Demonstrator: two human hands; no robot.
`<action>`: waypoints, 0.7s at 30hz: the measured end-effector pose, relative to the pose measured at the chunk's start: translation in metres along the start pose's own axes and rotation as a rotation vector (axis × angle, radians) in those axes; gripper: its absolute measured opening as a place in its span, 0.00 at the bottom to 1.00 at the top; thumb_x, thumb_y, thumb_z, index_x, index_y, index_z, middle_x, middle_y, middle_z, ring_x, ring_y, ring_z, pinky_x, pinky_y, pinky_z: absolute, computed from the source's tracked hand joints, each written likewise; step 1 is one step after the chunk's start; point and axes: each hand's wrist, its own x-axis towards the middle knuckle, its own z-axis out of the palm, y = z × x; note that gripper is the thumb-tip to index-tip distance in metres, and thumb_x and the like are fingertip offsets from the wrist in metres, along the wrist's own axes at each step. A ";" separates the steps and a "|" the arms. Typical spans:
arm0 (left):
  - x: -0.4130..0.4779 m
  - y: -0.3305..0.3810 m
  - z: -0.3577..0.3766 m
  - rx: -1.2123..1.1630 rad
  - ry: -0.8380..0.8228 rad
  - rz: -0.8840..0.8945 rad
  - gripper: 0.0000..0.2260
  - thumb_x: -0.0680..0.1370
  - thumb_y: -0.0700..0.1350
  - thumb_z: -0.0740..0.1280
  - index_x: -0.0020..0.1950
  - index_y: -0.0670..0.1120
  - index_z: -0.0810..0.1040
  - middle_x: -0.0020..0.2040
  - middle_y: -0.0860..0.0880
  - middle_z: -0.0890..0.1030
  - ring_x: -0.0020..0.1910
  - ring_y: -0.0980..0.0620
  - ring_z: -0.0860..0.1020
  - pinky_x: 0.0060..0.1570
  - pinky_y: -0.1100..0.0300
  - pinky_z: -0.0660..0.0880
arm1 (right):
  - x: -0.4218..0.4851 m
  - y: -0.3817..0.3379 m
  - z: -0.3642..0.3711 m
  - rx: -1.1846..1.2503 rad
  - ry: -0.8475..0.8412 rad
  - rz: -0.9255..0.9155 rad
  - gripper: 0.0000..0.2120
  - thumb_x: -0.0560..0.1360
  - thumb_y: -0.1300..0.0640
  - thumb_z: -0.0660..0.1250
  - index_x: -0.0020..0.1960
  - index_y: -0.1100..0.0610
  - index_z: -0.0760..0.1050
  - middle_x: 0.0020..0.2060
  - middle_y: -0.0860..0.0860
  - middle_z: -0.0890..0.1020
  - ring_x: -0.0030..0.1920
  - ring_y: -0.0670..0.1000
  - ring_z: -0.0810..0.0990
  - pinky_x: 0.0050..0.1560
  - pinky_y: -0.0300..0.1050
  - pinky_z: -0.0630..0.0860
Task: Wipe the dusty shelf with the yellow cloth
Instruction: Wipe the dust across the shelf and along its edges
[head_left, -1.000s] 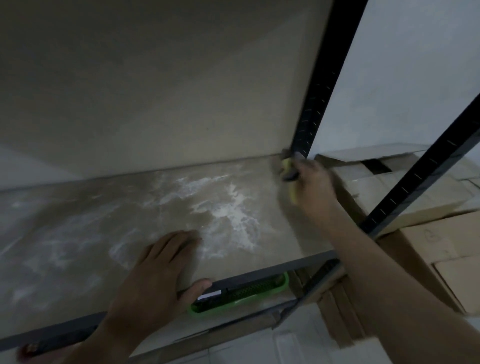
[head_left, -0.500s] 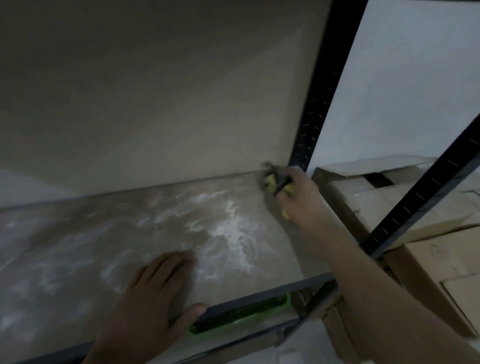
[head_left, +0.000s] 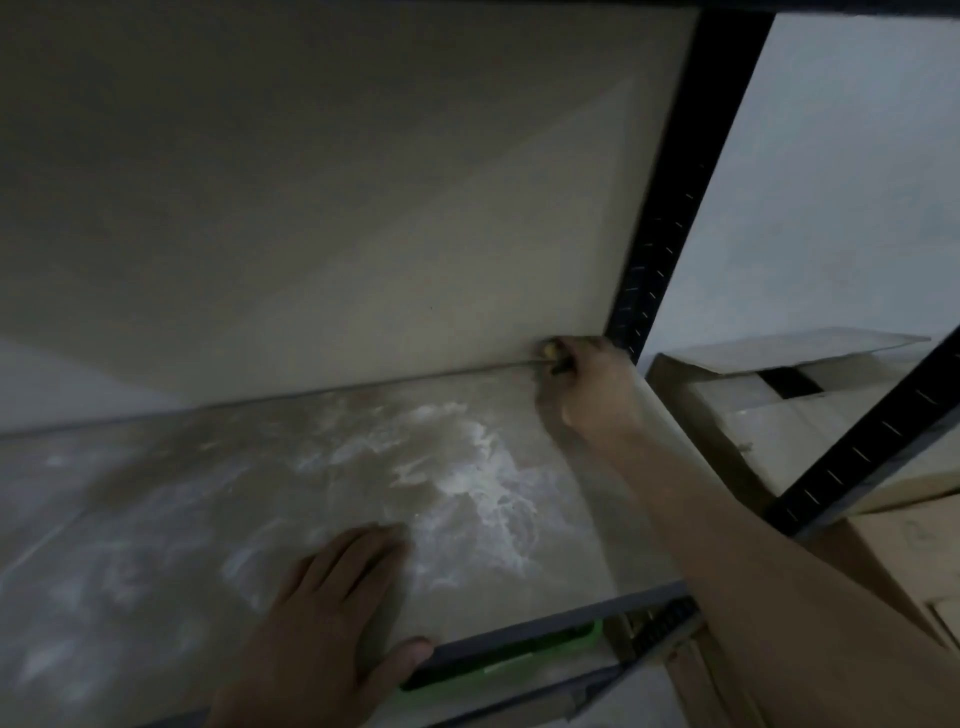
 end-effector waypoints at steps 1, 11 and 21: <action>0.000 0.000 0.000 -0.006 0.004 -0.004 0.33 0.75 0.69 0.63 0.70 0.47 0.80 0.72 0.51 0.77 0.71 0.50 0.72 0.63 0.56 0.67 | 0.004 0.015 -0.002 -0.086 -0.024 0.102 0.18 0.73 0.57 0.63 0.62 0.55 0.76 0.58 0.58 0.79 0.58 0.62 0.76 0.63 0.48 0.71; -0.003 0.005 -0.008 -0.008 -0.096 -0.039 0.34 0.80 0.71 0.55 0.75 0.49 0.76 0.74 0.53 0.73 0.73 0.51 0.70 0.67 0.58 0.63 | -0.022 -0.066 0.042 0.140 -0.368 -0.232 0.19 0.76 0.60 0.62 0.66 0.55 0.75 0.62 0.57 0.77 0.63 0.59 0.74 0.65 0.49 0.69; -0.004 0.007 -0.011 -0.026 -0.166 -0.076 0.34 0.81 0.72 0.54 0.78 0.50 0.71 0.77 0.54 0.70 0.76 0.50 0.68 0.72 0.57 0.63 | -0.050 0.008 0.000 -0.123 -0.153 -0.120 0.21 0.73 0.56 0.60 0.65 0.54 0.75 0.57 0.57 0.80 0.53 0.60 0.77 0.57 0.50 0.74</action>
